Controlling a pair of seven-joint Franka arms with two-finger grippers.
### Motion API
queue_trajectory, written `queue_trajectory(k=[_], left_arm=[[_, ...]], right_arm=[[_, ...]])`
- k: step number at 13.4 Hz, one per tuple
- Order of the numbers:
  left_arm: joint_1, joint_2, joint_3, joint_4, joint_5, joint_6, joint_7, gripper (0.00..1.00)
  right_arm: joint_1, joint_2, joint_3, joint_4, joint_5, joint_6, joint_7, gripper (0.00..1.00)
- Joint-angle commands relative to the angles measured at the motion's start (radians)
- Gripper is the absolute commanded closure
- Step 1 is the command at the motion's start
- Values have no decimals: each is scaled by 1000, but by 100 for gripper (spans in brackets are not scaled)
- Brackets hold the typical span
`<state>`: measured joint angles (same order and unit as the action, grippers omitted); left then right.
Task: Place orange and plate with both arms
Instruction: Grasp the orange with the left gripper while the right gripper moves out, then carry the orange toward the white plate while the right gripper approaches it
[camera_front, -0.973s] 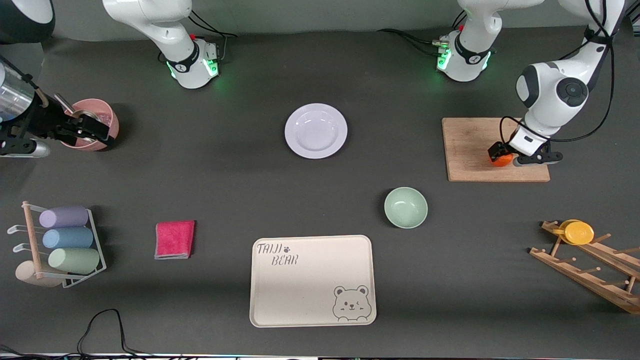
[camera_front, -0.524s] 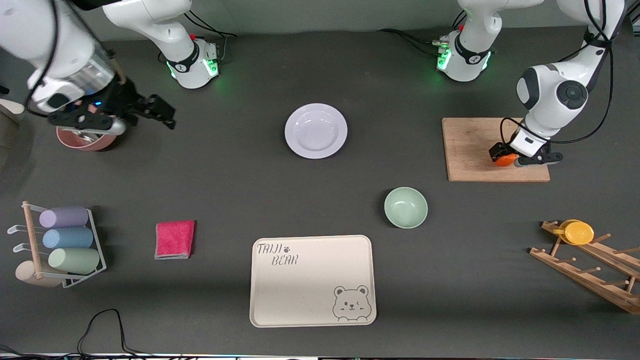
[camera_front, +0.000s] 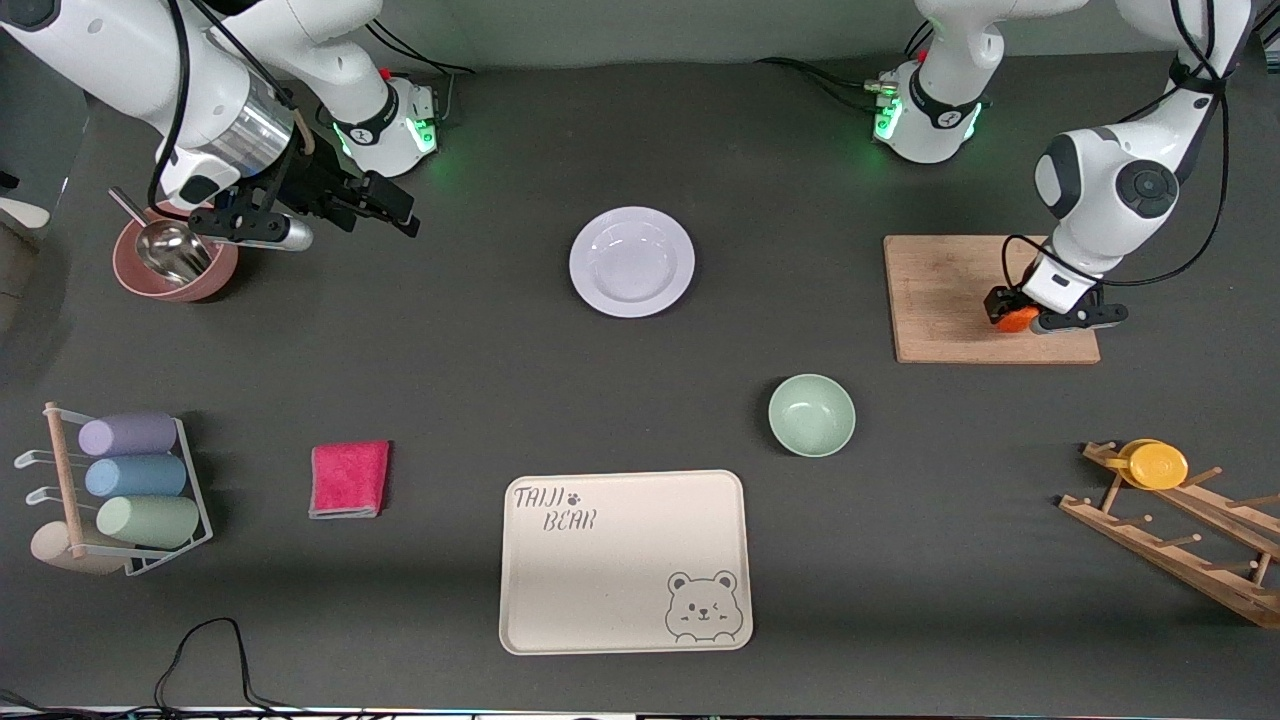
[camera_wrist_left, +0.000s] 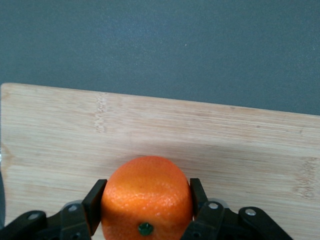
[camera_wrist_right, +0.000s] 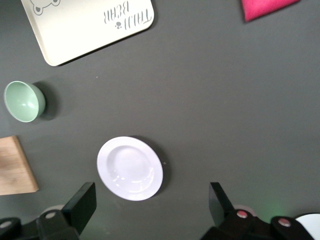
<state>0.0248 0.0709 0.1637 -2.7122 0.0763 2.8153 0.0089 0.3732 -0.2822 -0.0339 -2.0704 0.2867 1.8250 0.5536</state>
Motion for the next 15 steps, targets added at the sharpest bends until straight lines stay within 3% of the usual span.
queue_trajectory(k=[1, 4, 6, 10, 12, 15], left_arm=[[-3, -92, 2, 49, 2, -153, -3, 100], [-11, -172, -3, 210, 2, -475, -3, 100], [-26, -195, -6, 378, 2, -732, -3, 100], [-60, -188, -35, 756, 2, -1193, -4, 100], [-63, -184, -72, 866, 2, -1313, -7, 100], [-66, -180, -104, 927, -12, -1363, -17, 100]], right_arm=[[1, -126, -7, -170, 96, 62, -90, 0], [3, -133, -98, -241, 213, 42, -298, 0], [3, -138, -158, -321, 313, 33, -464, 0], [0, -137, -215, -440, 481, 39, -691, 0], [-16, -131, -218, -505, 570, 42, -794, 0], [-17, -92, -218, -571, 698, 57, -982, 0]])
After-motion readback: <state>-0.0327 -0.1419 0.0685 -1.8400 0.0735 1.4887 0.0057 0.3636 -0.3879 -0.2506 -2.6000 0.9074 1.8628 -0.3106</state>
